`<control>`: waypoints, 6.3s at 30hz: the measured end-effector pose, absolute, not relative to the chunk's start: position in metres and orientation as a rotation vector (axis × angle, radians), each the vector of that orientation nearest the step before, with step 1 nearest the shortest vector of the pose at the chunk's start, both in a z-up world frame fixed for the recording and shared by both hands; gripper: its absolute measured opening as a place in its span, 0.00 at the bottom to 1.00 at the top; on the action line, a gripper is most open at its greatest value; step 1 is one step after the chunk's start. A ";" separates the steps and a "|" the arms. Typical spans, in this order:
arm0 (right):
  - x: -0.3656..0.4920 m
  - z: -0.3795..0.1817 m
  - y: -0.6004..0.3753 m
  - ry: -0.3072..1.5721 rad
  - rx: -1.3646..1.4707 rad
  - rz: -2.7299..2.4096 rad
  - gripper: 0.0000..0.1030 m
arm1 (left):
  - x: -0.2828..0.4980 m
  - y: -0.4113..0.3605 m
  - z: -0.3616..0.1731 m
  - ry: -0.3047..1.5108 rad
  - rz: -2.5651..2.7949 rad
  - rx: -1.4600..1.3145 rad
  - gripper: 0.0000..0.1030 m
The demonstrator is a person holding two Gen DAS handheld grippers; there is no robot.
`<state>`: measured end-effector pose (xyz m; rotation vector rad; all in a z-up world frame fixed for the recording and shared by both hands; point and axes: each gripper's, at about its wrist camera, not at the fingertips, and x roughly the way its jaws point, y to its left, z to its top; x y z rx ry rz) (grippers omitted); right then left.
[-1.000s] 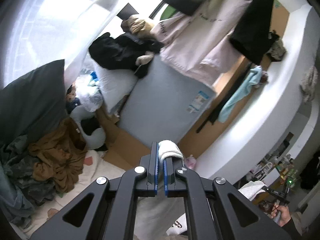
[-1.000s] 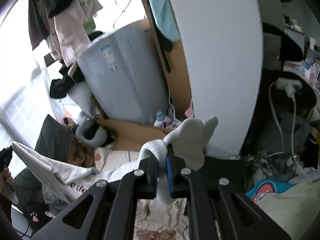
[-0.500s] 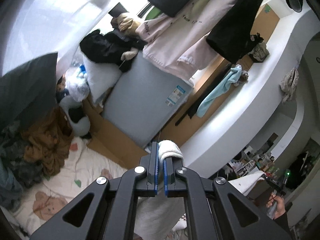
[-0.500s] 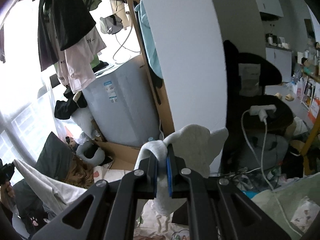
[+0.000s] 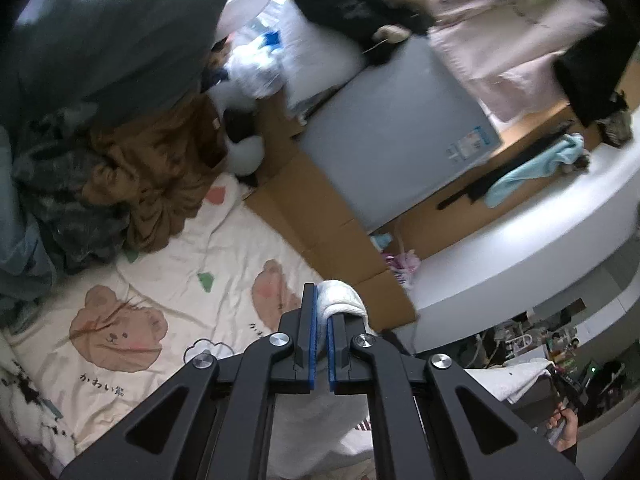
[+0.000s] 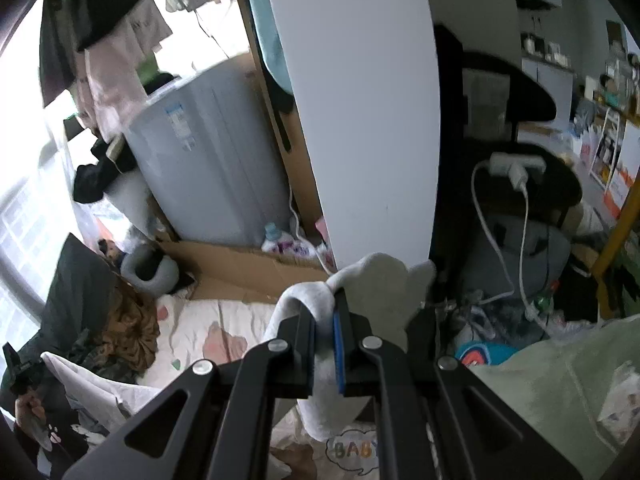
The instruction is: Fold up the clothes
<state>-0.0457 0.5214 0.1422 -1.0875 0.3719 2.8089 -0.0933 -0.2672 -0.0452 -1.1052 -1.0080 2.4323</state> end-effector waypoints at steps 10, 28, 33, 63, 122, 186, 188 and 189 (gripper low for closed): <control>-0.108 0.088 0.518 0.441 -1.119 2.747 0.07 | -0.173 -0.267 -0.077 -0.973 2.430 -1.126 0.02; -0.131 0.057 0.537 0.436 -1.149 2.671 0.07 | -0.223 -0.261 -0.115 -0.967 2.424 -1.160 0.02; -0.129 0.005 0.540 0.464 -1.246 2.615 0.07 | -0.215 -0.277 -0.164 -1.010 2.433 -1.272 0.02; 0.024 -0.248 0.547 0.636 -1.781 2.094 0.14 | -0.130 -0.355 -0.344 -0.996 2.339 -1.945 0.44; -0.024 -0.313 0.463 0.615 -1.892 2.373 0.34 | -0.187 -0.065 -0.337 0.642 1.759 -1.807 0.55; -0.119 -0.348 0.431 0.601 -1.809 2.559 0.34 | -0.179 -0.030 -0.373 1.032 1.699 -1.636 0.14; -0.125 -0.351 0.429 0.602 -1.806 2.570 0.34 | -0.176 -0.032 -0.367 1.025 1.721 -1.626 0.13; -0.128 -0.352 0.428 0.602 -1.806 2.576 0.34 | -0.168 -0.039 -0.366 1.017 1.732 -1.624 0.13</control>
